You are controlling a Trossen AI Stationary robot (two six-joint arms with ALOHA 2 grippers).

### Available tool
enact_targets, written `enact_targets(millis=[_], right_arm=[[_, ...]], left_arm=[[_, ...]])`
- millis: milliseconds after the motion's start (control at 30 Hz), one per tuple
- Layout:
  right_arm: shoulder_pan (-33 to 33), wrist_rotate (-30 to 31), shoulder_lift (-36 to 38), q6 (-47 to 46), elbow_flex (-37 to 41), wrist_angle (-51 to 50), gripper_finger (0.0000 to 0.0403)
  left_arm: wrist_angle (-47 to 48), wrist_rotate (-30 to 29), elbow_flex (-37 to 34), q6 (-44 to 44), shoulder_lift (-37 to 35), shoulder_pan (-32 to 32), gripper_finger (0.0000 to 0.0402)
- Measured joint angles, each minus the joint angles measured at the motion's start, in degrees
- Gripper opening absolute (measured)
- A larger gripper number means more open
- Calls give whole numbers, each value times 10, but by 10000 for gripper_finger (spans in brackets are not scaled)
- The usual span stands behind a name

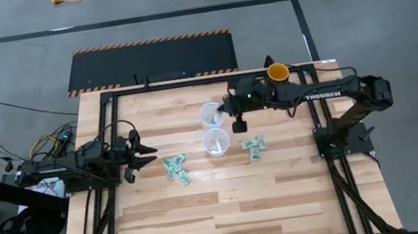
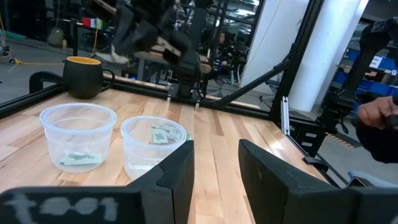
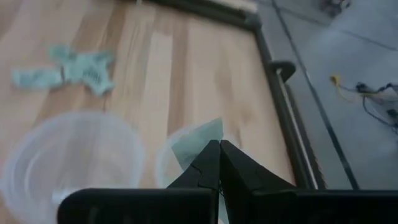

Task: Pick and place items into bin
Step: Put the green stevia packet into the top transparent bin

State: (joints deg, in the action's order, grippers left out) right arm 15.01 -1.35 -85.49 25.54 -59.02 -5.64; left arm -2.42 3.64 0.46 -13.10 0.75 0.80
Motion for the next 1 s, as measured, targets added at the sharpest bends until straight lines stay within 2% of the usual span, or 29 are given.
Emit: enact_targets(millis=[233,433,1000], right_arm=[[20,-46,0,-59,0,68,0],[24,-48,-1,-104,22,119,0],[17,-48,-1,-144,31,93,0]], left_arm=[[0,0,0,0,0,0,114],[0,0,0,0,0,0,114],[0,0,0,0,0,0,114]])
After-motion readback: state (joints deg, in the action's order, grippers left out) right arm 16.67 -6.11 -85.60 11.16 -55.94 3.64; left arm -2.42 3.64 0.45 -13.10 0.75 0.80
